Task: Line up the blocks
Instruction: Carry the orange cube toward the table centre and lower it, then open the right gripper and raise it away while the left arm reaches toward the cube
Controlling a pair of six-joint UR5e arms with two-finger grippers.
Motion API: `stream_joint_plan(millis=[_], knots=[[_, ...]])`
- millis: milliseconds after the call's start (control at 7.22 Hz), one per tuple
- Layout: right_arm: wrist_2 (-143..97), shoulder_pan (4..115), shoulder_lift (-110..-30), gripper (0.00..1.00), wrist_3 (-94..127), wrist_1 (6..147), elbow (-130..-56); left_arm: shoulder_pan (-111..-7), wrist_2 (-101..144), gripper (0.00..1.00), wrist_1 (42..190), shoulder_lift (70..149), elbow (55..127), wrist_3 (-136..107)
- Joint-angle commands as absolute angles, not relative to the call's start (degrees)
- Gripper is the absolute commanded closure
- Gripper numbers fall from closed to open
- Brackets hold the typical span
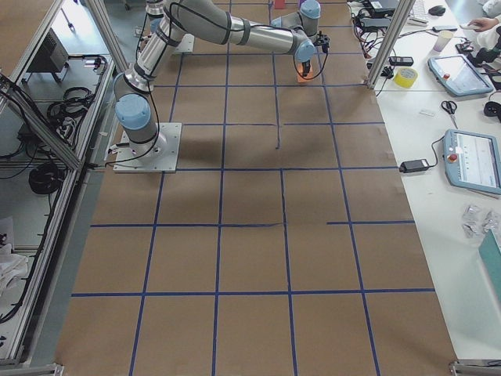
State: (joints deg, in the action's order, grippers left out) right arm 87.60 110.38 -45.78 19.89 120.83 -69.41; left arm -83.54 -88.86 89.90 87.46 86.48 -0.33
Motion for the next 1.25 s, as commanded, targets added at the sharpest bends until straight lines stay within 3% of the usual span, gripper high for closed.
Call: stream_joint_plan(millis=[0, 416, 1108], knots=[[87.46, 110.57, -46.32, 0.00, 20.21, 120.50, -69.35, -83.67, -88.94, 0.00, 89.48, 87.45, 88.23, -0.09], [87.71, 110.04, -48.86, 0.00, 20.74, 119.01, -69.17, -83.50, -89.03, 0.00, 85.38, 89.64, 88.07, 0.26], [88.59, 98.30, -66.57, 0.00, 10.24, 101.89, -73.99, -84.37, -88.42, 0.00, 72.80, 103.76, 87.63, -0.87]])
